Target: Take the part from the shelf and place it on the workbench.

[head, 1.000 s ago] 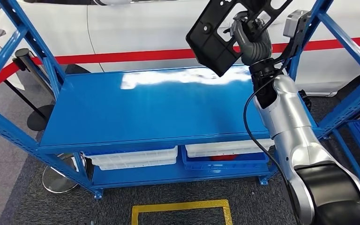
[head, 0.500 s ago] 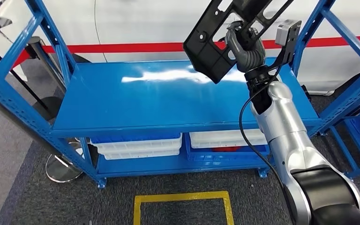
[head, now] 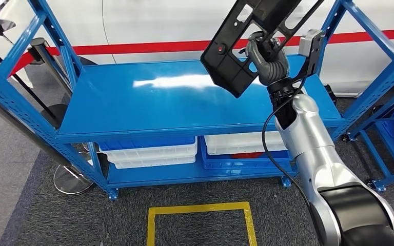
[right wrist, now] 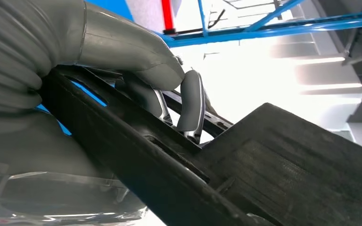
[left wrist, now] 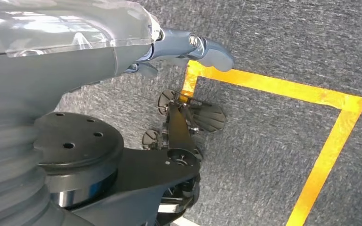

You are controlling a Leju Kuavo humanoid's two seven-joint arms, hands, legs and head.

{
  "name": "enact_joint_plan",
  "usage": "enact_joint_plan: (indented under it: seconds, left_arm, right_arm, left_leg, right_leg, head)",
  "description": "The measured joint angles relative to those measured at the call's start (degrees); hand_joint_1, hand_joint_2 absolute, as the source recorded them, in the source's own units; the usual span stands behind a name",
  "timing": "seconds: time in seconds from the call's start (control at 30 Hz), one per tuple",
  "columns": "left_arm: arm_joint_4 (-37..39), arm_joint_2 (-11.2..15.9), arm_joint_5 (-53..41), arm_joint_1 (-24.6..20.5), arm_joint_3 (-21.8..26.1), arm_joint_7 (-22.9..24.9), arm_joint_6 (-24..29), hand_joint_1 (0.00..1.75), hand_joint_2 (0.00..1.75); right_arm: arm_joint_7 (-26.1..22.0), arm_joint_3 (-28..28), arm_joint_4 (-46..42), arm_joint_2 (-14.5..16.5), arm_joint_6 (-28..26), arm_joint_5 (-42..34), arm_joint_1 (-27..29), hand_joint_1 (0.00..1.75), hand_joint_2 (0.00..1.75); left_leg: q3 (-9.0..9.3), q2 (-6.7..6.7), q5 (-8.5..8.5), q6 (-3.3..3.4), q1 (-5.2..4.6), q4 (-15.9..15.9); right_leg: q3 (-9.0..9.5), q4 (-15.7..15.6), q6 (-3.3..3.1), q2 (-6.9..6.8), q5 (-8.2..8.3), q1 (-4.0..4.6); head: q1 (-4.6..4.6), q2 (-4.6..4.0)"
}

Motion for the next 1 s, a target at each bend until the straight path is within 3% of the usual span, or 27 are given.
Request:
enact_joint_plan:
  seconds: [0.07, 0.13, 0.17, 0.23, 0.3, 0.33, 0.4, 0.47, 0.53, 0.6, 0.63, 0.67, 0.7, 0.77, 0.83, 0.93, 1.0]
  left_arm:
    - [0.0, 0.0, 0.0, 0.0, 0.0, 0.0, 0.0, 0.00, 1.75]
    - [0.0, 0.0, 0.0, 0.1, 0.2, 0.0, 0.0, 0.00, 1.75]
    - [0.0, 0.0, 0.0, 0.2, 0.3, 0.0, 0.0, 0.00, 1.75]
    - [0.0, 0.1, 0.0, 0.2, 0.5, 0.0, 0.0, 0.00, 1.75]
    - [0.0, 0.1, 0.0, 0.2, 0.7, 0.0, 0.0, 0.00, 1.75]
    - [0.0, 0.1, 0.0, 0.2, 0.8, 0.0, 0.0, 0.00, 1.75]
    - [0.0, 0.1, 0.0, 0.2, 0.9, 0.0, 0.0, 0.00, 1.75]
    - [0.0, 0.1, 0.0, 0.3, 1.0, 0.0, 0.0, 0.00, 1.75]
    - [0.0, 0.2, 0.0, 0.3, 1.0, -0.1, 0.0, 0.00, 1.75]
    - [0.0, 0.2, 0.1, 0.5, 1.1, -0.4, -0.1, 0.00, 1.75]
    - [0.0, 0.2, 0.1, 0.6, 1.2, -0.6, -0.1, 0.00, 1.75]
    - [0.0, 0.2, 0.1, 0.7, 1.3, -0.8, -0.1, 0.00, 1.75]
    - [0.0, 0.2, 0.2, 0.8, 1.3, -0.9, -0.1, 0.00, 1.75]
    - [0.0, 0.2, 0.1, 0.9, 1.3, -1.1, -0.1, 0.00, 1.75]
    - [0.0, 0.2, 0.0, 0.9, 1.3, -1.2, -0.1, 0.00, 1.75]
    - [0.0, 0.2, -0.5, 1.0, 1.3, -1.2, 0.2, 0.00, 1.75]
    - [0.0, 0.3, -0.8, 1.0, 1.3, -1.0, 0.7, 0.00, 1.75]
  right_arm:
    - [-0.2, 0.2, 0.2, 0.5, 0.0, 0.0, 0.1, 1.75, 1.75]
    - [-0.4, 0.3, 0.6, 0.7, 0.0, 0.0, 0.5, 1.75, 1.75]
    - [-0.4, 0.4, 0.8, 0.9, 0.1, 0.0, 0.7, 1.75, 1.75]
    - [-0.5, 0.5, 1.0, 1.1, 0.1, 0.0, 0.9, 1.75, 1.75]
    - [-0.7, 0.5, 1.2, 1.2, 0.2, 0.0, 0.9, 1.75, 1.75]
    - [-0.7, 0.5, 1.2, 1.3, 0.3, 0.0, 0.9, 1.75, 1.75]
    - [-1.0, 0.6, 1.5, 1.4, 0.5, 0.0, 1.1, 1.75, 1.75]
    - [-1.7, 0.8, 1.7, 1.5, 0.8, 0.1, 1.7, 1.75, 1.75]
    - [-2.6, 1.1, 2.0, 1.5, 1.0, 0.2, 2.6, 1.75, 1.75]
    - [-3.3, 1.5, 2.2, 1.7, 0.5, 0.3, 3.9, 1.75, 1.75]
    - [-3.5, 1.7, 2.3, 1.8, 0.2, 0.3, 4.7, 1.75, 1.75]
    - [-3.7, 1.8, 2.3, 1.9, -0.3, 0.4, 5.3, 1.75, 1.75]
    - [-3.8, 2.0, 2.4, 2.0, -0.6, 0.5, 5.8, 1.75, 1.75]
    - [-3.8, 2.1, 2.4, 2.3, -1.0, 0.5, 6.1, 1.75, 1.75]
    - [-3.8, 2.2, 2.4, 2.7, -1.4, 0.6, 6.0, 1.75, 1.75]
    - [-3.7, 2.4, 2.4, 3.1, -2.0, 0.8, 6.3, 1.75, 1.75]
    - [-3.4, 2.7, 2.3, 3.4, -2.2, 1.0, 6.4, 1.75, 1.75]
  left_leg:
    - [-2.71, 0.00, -4.32, -0.48, 0.27, 7.2]
    - [-4.22, 0.01, -6.24, -0.85, 0.50, 12.3]
    - [-3.52, 0.02, -5.69, -0.97, 0.59, 11.9]
    - [0.65, 0.03, -2.74, -1.01, 0.79, 5.0]
    - [4.11, -0.05, -0.91, -0.64, 0.68, -1.4]
    - [4.64, -0.11, -0.71, -0.32, 0.58, -2.7]
    - [4.37, -0.17, -0.29, 0.53, 0.42, -3.0]
    - [4.15, -0.11, 0.48, 1.48, 0.53, -3.4]
    - [3.70, -0.02, 1.24, 2.19, 0.63, -3.8]
    - [3.02, -0.01, 1.74, 2.46, 0.49, -3.9]
    - [2.71, -0.03, 1.97, 2.50, 0.42, -3.8]
    - [2.44, -0.07, 2.18, 2.51, 0.34, -3.8]
    - [2.23, -0.13, 2.36, 2.47, 0.27, -3.8]
    - [1.88, -0.19, 2.70, 2.23, 0.01, -3.7]
    - [1.56, -0.12, 3.07, 1.74, -0.16, -3.6]
    - [1.19, -0.06, 3.45, 0.77, -0.06, -3.5]
    - [0.27, -0.11, 1.34, 0.20, -0.05, -1.5]
  right_leg:
    - [-0.66, 0.0, -0.32, -0.06, 0.57, 0.02]
    - [-1.31, 0.2, -0.19, -0.07, 0.95, 0.03]
    - [-1.60, 0.4, -0.07, -0.08, 1.08, -0.01]
    - [-2.12, 0.8, 0.21, -0.10, 1.24, -0.11]
    - [-2.70, 1.3, 0.73, -0.07, 1.49, 0.00]
    - [-2.94, 1.3, 1.10, -0.05, 1.69, 0.09]
    - [-3.18, 1.1, 1.92, -0.02, 2.23, 0.13]
    - [-3.62, 1.8, 2.54, 0.02, 1.40, -0.04]
    - [-5.55, 6.5, 2.93, 0.14, -2.12, -0.18]
    - [-8.33, 14.0, 3.18, 0.22, -6.07, -0.19]
    - [-8.94, 16.3, 3.20, 0.23, -6.91, -0.18]
    - [-8.55, 16.6, 3.11, 0.23, -6.73, -0.17]
    - [-6.95, 14.4, 2.90, 0.23, -5.57, -0.13]
    - [-2.05, 6.4, 2.11, 0.20, -2.72, 0.18]
    - [0.65, 1.2, 1.47, 0.17, -1.42, 0.58]
    - [0.48, 0.5, 0.84, 0.07, -0.69, 0.63]
    - [0.10, -0.1, 0.11, -0.16, 0.26, 0.28]
  head:
    - [-0.01, -0.01]
    - [-0.01, -0.01]
    - [-0.01, -0.01]
    - [-0.01, -0.01]
    - [-0.01, 0.00]
    - [-0.01, 0.00]
    - [-0.01, 0.00]
    - [0.01, -0.01]
    - [0.01, -0.01]
    - [0.02, -0.01]
    - [0.02, -0.01]
    - [0.02, -0.01]
    - [0.02, -0.01]
    - [0.02, -0.01]
    - [0.01, 0.01]
    - [0.01, 0.00]
    - [0.01, -0.01]
